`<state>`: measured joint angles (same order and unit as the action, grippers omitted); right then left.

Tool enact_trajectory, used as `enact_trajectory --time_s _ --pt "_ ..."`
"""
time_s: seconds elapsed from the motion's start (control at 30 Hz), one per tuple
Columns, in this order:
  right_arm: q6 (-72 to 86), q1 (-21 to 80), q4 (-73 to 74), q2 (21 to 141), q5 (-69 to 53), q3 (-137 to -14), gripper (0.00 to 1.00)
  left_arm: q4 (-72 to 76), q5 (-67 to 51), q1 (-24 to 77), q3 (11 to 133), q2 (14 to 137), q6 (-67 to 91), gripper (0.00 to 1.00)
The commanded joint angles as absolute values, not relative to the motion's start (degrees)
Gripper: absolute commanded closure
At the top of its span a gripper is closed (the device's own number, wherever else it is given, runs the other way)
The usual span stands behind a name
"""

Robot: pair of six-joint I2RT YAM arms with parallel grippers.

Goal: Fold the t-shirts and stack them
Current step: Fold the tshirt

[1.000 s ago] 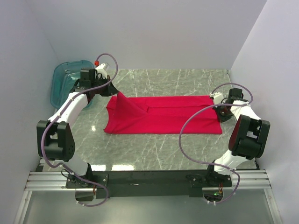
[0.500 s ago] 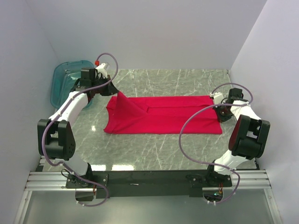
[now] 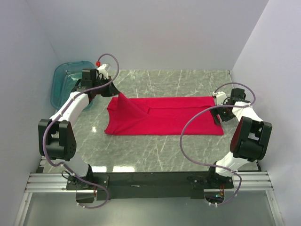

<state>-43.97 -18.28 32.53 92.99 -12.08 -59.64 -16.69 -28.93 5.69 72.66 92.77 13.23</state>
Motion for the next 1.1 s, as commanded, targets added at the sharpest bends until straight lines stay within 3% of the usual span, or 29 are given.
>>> enact_trajectory --time_s 0.0,0.27,0.53,0.8,1.07 --pt "-41.1 -18.7 29.7 88.4 -13.8 -59.9 0.11 -15.0 -31.1 5.4 75.1 92.6 13.0 0.99" --pt "-40.3 -18.5 34.3 83.8 -24.5 -61.3 0.08 -14.2 -33.8 5.8 75.1 93.0 12.0 0.99" --pt "-39.8 -18.2 36.2 82.7 -27.6 -61.3 0.06 -14.2 -35.4 6.9 74.5 92.8 10.1 0.99" --pt "-39.8 -18.0 36.4 81.9 -30.6 -59.2 0.05 -14.9 -43.6 9.5 62.8 83.3 6.9 0.99" --pt "-39.6 -14.9 36.6 81.2 -32.3 -57.2 0.04 -18.2 -43.9 13.8 53.6 76.1 6.3 0.99"
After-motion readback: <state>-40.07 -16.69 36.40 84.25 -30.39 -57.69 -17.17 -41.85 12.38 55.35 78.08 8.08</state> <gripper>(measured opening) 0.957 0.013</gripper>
